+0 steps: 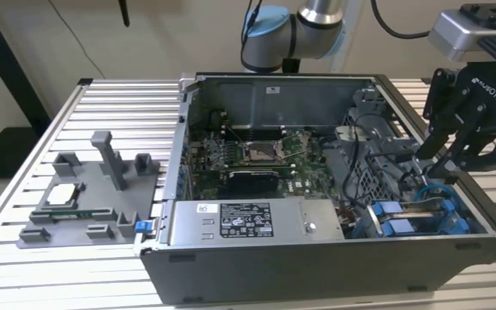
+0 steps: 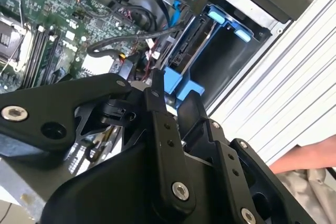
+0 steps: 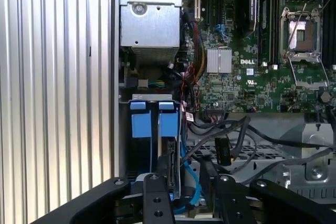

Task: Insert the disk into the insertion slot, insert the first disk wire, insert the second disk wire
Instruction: 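Insert the first disk wire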

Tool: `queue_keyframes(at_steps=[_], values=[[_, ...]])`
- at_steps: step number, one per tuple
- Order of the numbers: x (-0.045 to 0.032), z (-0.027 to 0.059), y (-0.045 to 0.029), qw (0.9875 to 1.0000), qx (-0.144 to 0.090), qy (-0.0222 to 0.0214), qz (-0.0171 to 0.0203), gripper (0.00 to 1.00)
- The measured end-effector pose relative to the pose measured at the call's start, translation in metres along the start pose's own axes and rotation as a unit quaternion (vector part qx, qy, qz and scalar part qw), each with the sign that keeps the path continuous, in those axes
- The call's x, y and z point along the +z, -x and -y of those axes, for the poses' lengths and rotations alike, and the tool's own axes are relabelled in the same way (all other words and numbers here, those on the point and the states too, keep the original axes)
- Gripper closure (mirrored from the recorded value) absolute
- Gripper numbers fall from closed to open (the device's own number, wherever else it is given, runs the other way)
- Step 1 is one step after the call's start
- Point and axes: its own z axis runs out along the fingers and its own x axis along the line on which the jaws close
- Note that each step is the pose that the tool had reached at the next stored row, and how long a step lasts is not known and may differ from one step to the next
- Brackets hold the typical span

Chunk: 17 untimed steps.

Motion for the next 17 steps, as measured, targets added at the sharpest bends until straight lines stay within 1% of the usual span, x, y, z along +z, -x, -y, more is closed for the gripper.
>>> queue_keyframes(at_steps=[12,15,17], values=[[0.0008,-0.0114,0.0044,1.0000,0.000,-0.0006,0.0000,0.00],[0.0011,-0.0149,0.0056,1.0000,-0.002,-0.0032,0.0000,0.00],[0.0012,-0.0161,0.0060,1.0000,-0.005,-0.0073,0.0001,0.00]])
